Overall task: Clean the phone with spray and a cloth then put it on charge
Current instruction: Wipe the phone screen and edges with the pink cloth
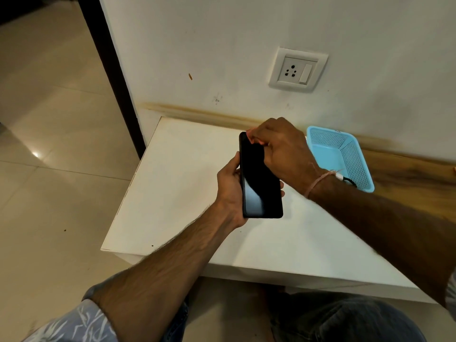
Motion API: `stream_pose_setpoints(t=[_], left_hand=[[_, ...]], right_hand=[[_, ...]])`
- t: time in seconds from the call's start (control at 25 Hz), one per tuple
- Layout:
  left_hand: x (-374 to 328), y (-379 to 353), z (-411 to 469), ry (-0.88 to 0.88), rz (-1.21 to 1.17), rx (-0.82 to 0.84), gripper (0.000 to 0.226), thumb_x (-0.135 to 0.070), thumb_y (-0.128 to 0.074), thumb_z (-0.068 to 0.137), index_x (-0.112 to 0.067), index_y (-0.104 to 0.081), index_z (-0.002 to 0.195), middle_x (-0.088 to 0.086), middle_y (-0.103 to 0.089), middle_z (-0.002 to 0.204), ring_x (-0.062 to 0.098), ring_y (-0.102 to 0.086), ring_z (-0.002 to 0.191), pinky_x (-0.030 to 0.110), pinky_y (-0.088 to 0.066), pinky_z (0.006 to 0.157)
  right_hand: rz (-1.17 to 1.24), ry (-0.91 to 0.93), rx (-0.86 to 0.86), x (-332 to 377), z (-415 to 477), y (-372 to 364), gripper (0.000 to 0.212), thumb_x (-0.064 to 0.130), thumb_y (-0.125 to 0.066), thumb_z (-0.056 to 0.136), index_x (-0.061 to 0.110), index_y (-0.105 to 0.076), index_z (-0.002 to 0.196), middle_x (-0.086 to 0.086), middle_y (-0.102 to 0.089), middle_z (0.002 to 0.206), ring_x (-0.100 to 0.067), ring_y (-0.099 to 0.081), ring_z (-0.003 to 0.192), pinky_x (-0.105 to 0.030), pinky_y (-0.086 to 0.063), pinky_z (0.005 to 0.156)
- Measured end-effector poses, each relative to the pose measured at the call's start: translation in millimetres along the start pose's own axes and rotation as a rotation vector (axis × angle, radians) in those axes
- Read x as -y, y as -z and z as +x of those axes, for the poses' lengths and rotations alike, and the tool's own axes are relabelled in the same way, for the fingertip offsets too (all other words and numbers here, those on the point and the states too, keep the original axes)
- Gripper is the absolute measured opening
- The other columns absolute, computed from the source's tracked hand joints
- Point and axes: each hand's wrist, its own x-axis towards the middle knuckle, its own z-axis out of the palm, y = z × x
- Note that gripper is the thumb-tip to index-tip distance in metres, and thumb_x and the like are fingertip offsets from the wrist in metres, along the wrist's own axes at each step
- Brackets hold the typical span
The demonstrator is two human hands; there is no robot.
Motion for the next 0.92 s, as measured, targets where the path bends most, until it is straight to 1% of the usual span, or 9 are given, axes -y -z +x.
stream_pose_setpoints(t=[0.16,0.28,0.36,0.48,0.56,0.72,0.76,0.84,0.92], left_hand=[[-0.1,4.9,1.0,-0.022,-0.062,-0.024,0.038,-0.045,-0.061,0.087,-0.012,-0.08,0.086,0.011,-0.073,0.091,0.027,-0.073,0.081,0.036,-0.058,0.075],[0.4,0.4,0.8,-0.005,-0.003,0.005,0.051,-0.053,-0.052,0.092,-0.01,-0.08,0.09,0.018,-0.073,0.09,0.035,-0.07,0.078,0.046,-0.058,0.077],[-0.1,-0.3,-0.7,-0.002,0.003,-0.006,0.051,-0.053,-0.051,0.092,-0.011,-0.08,0.09,0.018,-0.073,0.09,0.036,-0.07,0.078,0.046,-0.058,0.078],[-1.1,6.4,0.5,-0.006,-0.043,-0.034,0.042,-0.05,-0.061,0.088,-0.013,-0.08,0.087,0.011,-0.074,0.092,0.029,-0.073,0.083,0.038,-0.058,0.078],[-0.6,5.3,-0.1,0.0,-0.025,-0.023,0.041,-0.049,-0.062,0.086,-0.013,-0.08,0.088,0.011,-0.074,0.091,0.029,-0.073,0.083,0.038,-0.058,0.077],[1.9,-2.1,-1.8,0.003,0.015,0.02,0.051,-0.053,-0.055,0.088,-0.009,-0.079,0.096,0.019,-0.073,0.092,0.037,-0.07,0.079,0.047,-0.057,0.079],[2.1,-1.6,-2.0,0.002,-0.002,0.022,0.048,-0.052,-0.058,0.087,-0.01,-0.079,0.094,0.017,-0.074,0.091,0.035,-0.071,0.079,0.044,-0.059,0.078],[2.6,2.5,-0.8,-0.011,-0.065,0.009,0.038,-0.046,-0.065,0.084,-0.011,-0.081,0.091,0.011,-0.075,0.092,0.028,-0.074,0.084,0.036,-0.06,0.075],[2.8,5.0,1.0,-0.013,-0.068,0.005,0.039,-0.046,-0.064,0.085,-0.012,-0.081,0.091,0.01,-0.075,0.093,0.027,-0.074,0.086,0.036,-0.059,0.076]], right_hand=[[0.04,0.248,0.103,23.0,-24.3,-2.0,0.028,-0.004,-0.059,0.081,0.005,-0.073,0.103,-0.01,-0.07,0.099,-0.034,-0.061,0.093,-0.039,-0.053,0.071],[-0.012,0.085,0.047,-1.5,-1.2,3.1,0.026,0.0,-0.057,0.089,0.006,-0.071,0.11,-0.011,-0.068,0.105,-0.032,-0.057,0.098,-0.038,-0.048,0.08],[-0.016,-0.004,0.02,-0.6,0.4,0.3,0.026,0.0,-0.056,0.089,0.007,-0.071,0.109,-0.01,-0.068,0.104,-0.031,-0.056,0.098,-0.04,-0.048,0.081],[0.049,0.171,0.054,27.5,-24.3,-9.6,0.027,-0.005,-0.059,0.08,0.005,-0.073,0.102,-0.01,-0.07,0.099,-0.033,-0.061,0.094,-0.039,-0.053,0.074],[0.038,0.24,0.08,21.9,-25.7,-4.8,0.026,-0.004,-0.06,0.081,0.004,-0.073,0.101,-0.011,-0.07,0.098,-0.034,-0.061,0.092,-0.038,-0.054,0.072],[-0.003,-0.023,-0.025,-5.2,1.7,2.3,0.021,0.0,-0.057,0.087,0.003,-0.072,0.101,-0.013,-0.068,0.1,-0.034,-0.057,0.095,-0.042,-0.05,0.08],[0.007,-0.007,-0.032,1.8,-1.5,-0.6,0.022,-0.002,-0.057,0.086,0.003,-0.072,0.1,-0.013,-0.068,0.1,-0.034,-0.058,0.096,-0.042,-0.05,0.081],[0.016,0.154,0.002,23.4,-20.7,-10.7,0.025,-0.006,-0.061,0.079,0.003,-0.073,0.099,-0.011,-0.07,0.099,-0.033,-0.06,0.095,-0.037,-0.052,0.08],[0.011,0.27,0.037,23.5,-27.2,-9.5,0.028,-0.008,-0.063,0.077,0.003,-0.073,0.101,-0.01,-0.07,0.1,-0.033,-0.061,0.095,-0.035,-0.052,0.078]])
